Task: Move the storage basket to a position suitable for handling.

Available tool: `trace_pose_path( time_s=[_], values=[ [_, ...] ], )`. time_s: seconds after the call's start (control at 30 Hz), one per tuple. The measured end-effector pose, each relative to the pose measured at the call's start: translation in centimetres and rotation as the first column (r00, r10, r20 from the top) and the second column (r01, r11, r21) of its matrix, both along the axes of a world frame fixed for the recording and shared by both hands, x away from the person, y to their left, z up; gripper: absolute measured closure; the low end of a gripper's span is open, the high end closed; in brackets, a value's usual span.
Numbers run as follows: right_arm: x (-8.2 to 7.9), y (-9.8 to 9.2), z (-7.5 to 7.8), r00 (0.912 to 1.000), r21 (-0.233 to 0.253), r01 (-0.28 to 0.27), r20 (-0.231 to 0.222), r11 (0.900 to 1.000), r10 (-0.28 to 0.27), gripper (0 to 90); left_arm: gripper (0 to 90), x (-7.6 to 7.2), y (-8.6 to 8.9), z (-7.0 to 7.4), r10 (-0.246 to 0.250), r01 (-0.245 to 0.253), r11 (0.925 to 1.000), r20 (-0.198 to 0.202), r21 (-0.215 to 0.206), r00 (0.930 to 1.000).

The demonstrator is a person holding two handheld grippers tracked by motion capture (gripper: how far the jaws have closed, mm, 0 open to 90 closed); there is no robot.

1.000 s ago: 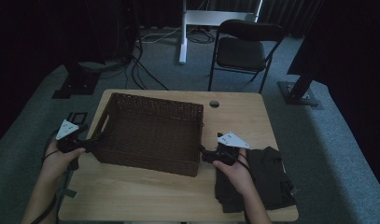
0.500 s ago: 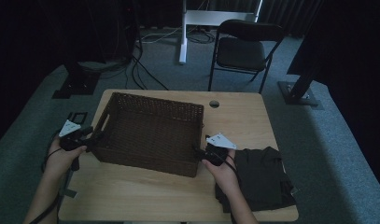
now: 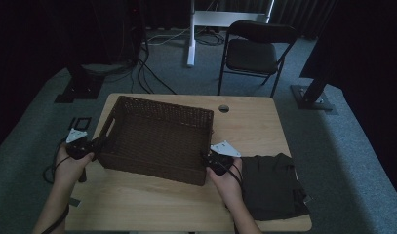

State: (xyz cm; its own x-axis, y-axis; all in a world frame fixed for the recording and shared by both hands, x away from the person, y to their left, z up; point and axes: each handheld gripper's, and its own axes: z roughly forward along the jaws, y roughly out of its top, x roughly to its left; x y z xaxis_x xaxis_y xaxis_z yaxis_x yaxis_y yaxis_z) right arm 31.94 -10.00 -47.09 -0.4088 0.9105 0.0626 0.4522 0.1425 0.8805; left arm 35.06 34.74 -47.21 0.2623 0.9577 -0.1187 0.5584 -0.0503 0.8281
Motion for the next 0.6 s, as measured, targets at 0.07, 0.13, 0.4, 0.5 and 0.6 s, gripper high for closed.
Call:
trace_pose_path(
  time_s=[0.07, 0.13, 0.4, 0.5, 0.6],
  values=[
    [0.1, 0.0, 0.0, 1.0, -0.002, 0.009, 0.002, 1.0, -0.009, 60.2, 74.0, -0.3, -0.3, 0.0, 0.019, -0.019, 0.9998, -0.006, -0.007, 0.9998],
    [0.1, -0.1, 0.0, 0.9998, -0.002, 0.021, 0.006, 1.0, -0.021, 61.5, 74.4, -0.5, -0.5, 0.1, 0.025, -0.025, 0.9997, -0.012, -0.002, 0.9996],
    [0.6, -0.6, 0.0, 0.9988, -0.004, 0.048, 0.011, 0.999, -0.048, 67.0, 74.6, -1.7, -1.3, 0.2, 0.052, -0.052, 0.9986, -0.02, -0.008, 0.9985],
    [0.6, -0.7, 0.1, 0.9989, -0.009, 0.047, 0.006, 0.999, -0.046, 67.8, 75.5, -2.2, -1.6, 0.1, 0.073, -0.073, 0.997, -0.026, -0.025, 0.997],
    [0.7, -1.0, 0.2, 0.9987, -0.006, 0.051, -0.003, 0.999, -0.051, 69.0, 75.9, -2.9, -2.1, 0.2, 0.094, -0.094, 0.9954, -0.028, -0.016, 0.9952]
  ],
)
